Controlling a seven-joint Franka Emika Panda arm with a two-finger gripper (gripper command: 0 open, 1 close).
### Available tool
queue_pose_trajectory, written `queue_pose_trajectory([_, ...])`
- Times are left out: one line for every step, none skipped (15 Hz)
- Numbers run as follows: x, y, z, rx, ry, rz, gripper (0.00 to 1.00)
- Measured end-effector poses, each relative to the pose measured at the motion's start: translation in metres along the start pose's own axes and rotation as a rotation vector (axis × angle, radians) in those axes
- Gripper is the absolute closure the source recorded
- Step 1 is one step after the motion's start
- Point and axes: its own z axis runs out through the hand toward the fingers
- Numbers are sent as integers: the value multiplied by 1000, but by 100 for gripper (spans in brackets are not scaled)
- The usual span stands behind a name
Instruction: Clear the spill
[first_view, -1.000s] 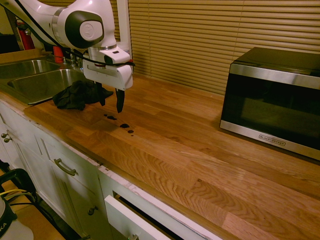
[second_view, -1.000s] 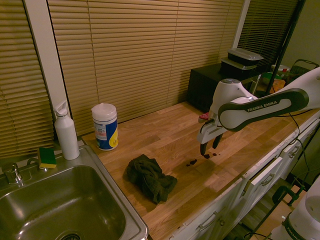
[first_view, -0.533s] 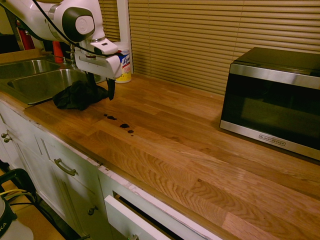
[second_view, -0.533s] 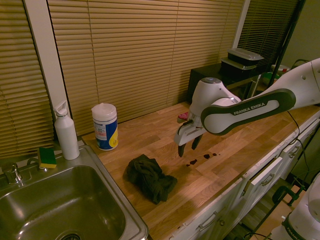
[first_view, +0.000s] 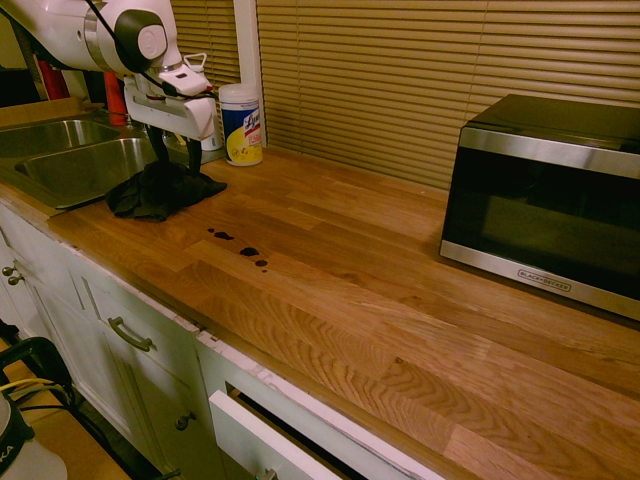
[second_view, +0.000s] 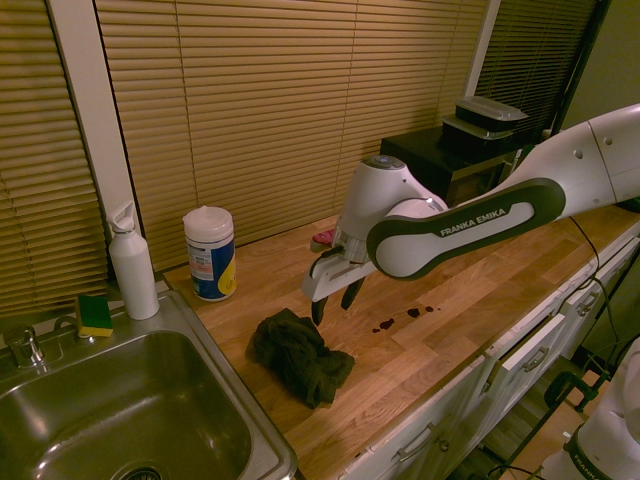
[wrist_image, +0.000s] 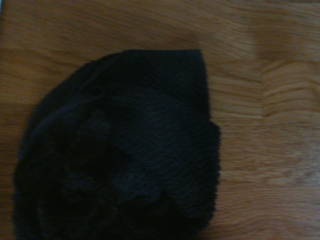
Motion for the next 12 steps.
queue_pose_trajectory([-9,-8,2,6,-6,-4,0])
queue_pose_trajectory([-17,-16,4,11,-12,-10,0])
queue_pose_trajectory([-22,-24,7,19,-16,-17,0])
queue_pose_trajectory([-26,-29,10,24,-21,-22,0])
queue_pose_trajectory([-28,-33,15,23,-28,-22,0])
queue_pose_trajectory([-30,-36,21,18,-34,-18,0])
queue_pose_trajectory([-31,-38,27,11,-37,-16,0])
queue_pose_trajectory([-33,-40,34,7,-39,-15,0])
queue_pose_trajectory([-35,-41,40,1,-41,-16,0])
queue_pose_trajectory([-37,-41,47,-11,-43,-16,100])
queue_pose_trajectory([-39,-41,54,-23,-44,-14,100])
queue_pose_trajectory([-41,-41,60,-34,-44,-11,100])
